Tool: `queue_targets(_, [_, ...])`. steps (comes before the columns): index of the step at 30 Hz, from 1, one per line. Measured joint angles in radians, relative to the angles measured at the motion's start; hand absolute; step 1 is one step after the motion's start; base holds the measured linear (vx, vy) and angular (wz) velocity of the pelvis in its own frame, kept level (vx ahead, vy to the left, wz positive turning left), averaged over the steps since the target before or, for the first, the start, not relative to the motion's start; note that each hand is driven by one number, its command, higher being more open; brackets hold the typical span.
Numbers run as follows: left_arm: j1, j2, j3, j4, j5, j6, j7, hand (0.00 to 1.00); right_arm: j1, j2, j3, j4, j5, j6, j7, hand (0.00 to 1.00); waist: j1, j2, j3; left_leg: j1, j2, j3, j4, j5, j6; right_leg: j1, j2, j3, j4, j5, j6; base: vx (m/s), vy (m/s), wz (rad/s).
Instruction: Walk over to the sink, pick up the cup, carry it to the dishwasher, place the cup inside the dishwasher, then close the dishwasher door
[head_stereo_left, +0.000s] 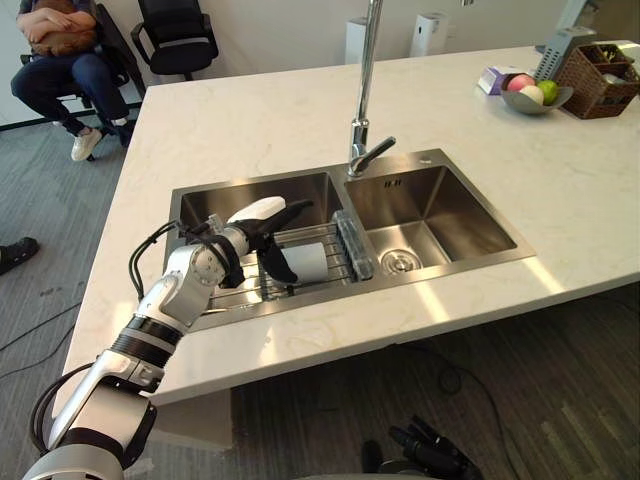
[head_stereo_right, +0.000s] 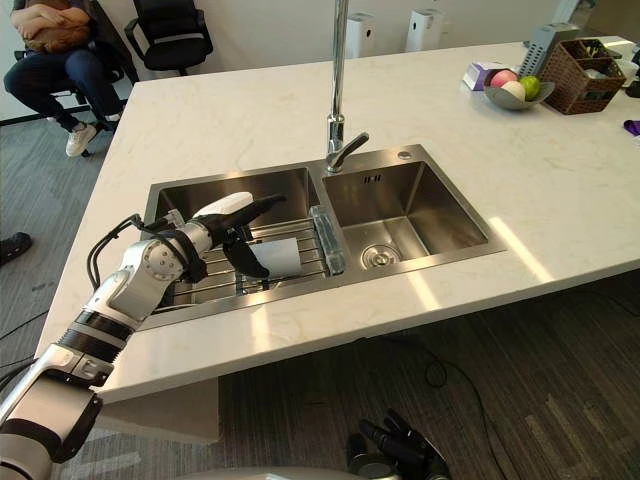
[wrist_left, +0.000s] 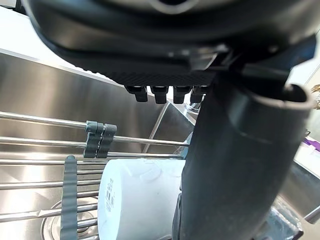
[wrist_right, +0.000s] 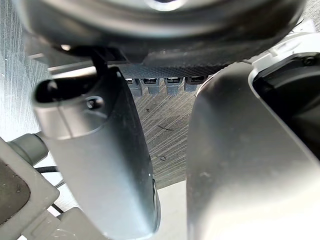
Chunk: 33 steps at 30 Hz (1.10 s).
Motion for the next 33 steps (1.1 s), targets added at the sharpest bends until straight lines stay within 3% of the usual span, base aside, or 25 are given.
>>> queue_targets(22, [0.041,-0.025,-0.016,0.0,0.002,0.008,-0.024,1.0,-0.001,-0.005,0.017,0.003,0.0,-0.004,-0.006,1.0,0.0,0.003,-0.001,0.001,0.0,0.008,0.002,-0.002,0.001,-0.002,0.001,0.009,0.0,0.001,0.001,0.0,0.0,0.0])
queue_targets(33, [0.008,-0.024,-0.021,0.045,0.012,0.024,-0.117,1.0,-0.002,-0.01,0.017,0.002,0.0,0.01,-0.006,1.0,-0.015,0.02,-0.012,0.004,-0.001,0.019,0.003,-0.005,0.002,-0.002,0.001,0.016,-0.001,0.002,0.002,0.0,0.0,-0.01])
